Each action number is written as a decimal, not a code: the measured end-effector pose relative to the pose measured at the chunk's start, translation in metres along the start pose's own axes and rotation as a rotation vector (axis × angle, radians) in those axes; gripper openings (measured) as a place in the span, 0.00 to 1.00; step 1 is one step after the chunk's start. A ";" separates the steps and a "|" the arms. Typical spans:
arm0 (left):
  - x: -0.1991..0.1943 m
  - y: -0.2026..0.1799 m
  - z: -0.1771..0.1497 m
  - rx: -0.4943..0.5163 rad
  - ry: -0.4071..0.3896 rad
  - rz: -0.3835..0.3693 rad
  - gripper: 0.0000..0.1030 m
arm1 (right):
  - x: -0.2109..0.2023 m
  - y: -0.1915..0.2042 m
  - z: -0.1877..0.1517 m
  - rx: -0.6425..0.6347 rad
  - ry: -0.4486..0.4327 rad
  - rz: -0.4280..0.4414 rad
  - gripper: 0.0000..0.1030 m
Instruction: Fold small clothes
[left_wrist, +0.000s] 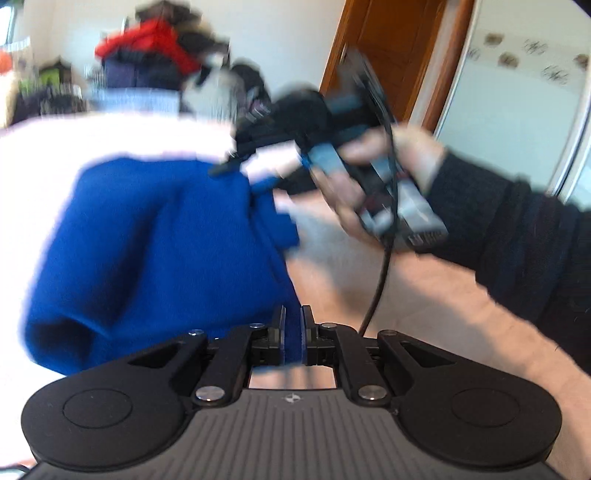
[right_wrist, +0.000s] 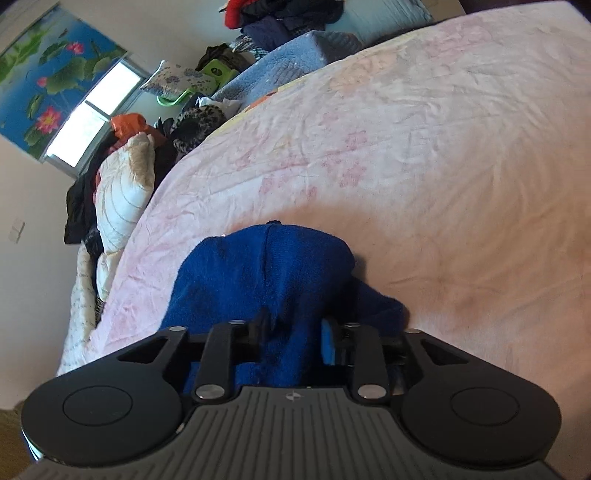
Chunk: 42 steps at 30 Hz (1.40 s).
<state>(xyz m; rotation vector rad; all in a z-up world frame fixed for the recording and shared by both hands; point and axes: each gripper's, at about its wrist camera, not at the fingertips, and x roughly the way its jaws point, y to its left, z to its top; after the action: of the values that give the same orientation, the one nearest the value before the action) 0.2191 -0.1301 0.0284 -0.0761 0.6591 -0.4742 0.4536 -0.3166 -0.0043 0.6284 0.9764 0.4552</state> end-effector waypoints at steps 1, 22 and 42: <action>-0.009 0.008 0.000 -0.021 -0.021 -0.001 0.07 | -0.011 0.000 -0.004 0.015 -0.023 0.031 0.40; -0.026 0.180 -0.046 -1.199 -0.008 -0.163 0.58 | -0.072 -0.009 -0.136 0.226 0.058 0.153 0.46; -0.018 0.185 -0.032 -1.084 0.110 -0.098 0.13 | -0.107 -0.008 -0.150 0.084 -0.030 0.086 0.09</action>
<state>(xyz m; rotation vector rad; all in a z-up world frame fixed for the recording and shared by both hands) 0.2615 0.0458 -0.0263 -1.1145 0.9634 -0.1681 0.2716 -0.3464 -0.0051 0.7531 0.9466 0.4814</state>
